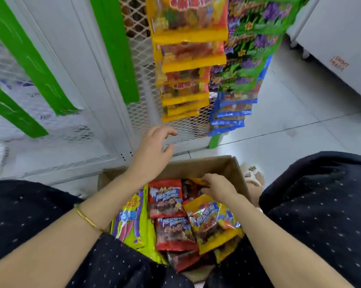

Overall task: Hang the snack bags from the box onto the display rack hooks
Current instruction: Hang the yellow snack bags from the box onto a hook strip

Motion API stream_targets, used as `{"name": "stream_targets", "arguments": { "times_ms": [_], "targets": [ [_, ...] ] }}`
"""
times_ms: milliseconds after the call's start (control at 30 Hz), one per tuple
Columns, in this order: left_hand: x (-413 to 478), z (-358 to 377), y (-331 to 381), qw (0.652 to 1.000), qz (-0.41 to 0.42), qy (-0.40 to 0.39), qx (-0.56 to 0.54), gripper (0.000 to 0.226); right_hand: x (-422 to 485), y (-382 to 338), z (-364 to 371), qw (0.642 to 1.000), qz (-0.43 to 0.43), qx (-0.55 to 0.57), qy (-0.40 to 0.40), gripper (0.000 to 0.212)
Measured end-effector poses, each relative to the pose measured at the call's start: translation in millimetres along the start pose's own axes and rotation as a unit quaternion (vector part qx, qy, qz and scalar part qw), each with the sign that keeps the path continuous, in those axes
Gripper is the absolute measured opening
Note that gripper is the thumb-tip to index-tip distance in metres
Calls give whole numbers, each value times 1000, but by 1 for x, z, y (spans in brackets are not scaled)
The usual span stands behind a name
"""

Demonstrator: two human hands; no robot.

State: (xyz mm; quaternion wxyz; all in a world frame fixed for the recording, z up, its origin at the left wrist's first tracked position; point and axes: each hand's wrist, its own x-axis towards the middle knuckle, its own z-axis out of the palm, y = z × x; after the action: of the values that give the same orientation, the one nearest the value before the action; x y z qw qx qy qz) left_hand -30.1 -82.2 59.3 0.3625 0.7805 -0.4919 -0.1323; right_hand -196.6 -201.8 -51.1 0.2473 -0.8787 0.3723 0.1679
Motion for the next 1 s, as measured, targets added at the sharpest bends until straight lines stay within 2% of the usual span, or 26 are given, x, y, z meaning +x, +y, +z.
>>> {"name": "stream_targets", "arguments": {
  "times_ms": [67, 133, 267, 367, 433, 500, 600, 667, 733, 833, 933, 1000],
  "targets": [
    [0, 0, -1, 1000, -1, -5, -2, 26, -1, 9, 18, 993, 1, -113, -25, 44],
    [0, 0, -3, 1000, -20, -9, 0, 27, -3, 13, 27, 984, 13, -177, -22, 43],
    [3, 3, -4, 999, -39, -13, 1, 29, -3, 13, 32, 981, 33, -193, 2, 38],
    [4, 6, -3, 999, -40, -16, -2, 28, -3, 13, 25, 985, 37, -166, 40, 24],
    [3, 6, -4, 999, -38, -24, -5, 27, -2, 11, 8, 996, 21, -78, 41, 13],
    [3, 6, -6, 997, -47, -59, -14, 28, -4, 7, -17, 997, -20, 69, 7, 9],
    [1, 7, -5, 985, -65, -161, -21, 35, -14, -7, -54, 977, -114, 178, 12, 10],
    [2, 7, -2, 980, -52, -194, 10, 40, -23, -17, -74, 953, -138, 268, 22, 16],
    [5, 1, 5, 984, -41, -171, 7, 32, -30, -27, -95, 928, -146, 341, 48, 17],
    [15, -21, 23, 993, -44, -102, -51, 5, -43, -44, -130, 896, -166, 398, 106, 16],
    [29, -52, 47, 996, -33, -47, -75, 5, -53, -60, -160, 867, -201, 427, 157, 13],
    [41, -77, 67, 996, -19, -23, -86, 10, -61, -75, -182, 844, -238, 437, 199, 21]
  ]
}}
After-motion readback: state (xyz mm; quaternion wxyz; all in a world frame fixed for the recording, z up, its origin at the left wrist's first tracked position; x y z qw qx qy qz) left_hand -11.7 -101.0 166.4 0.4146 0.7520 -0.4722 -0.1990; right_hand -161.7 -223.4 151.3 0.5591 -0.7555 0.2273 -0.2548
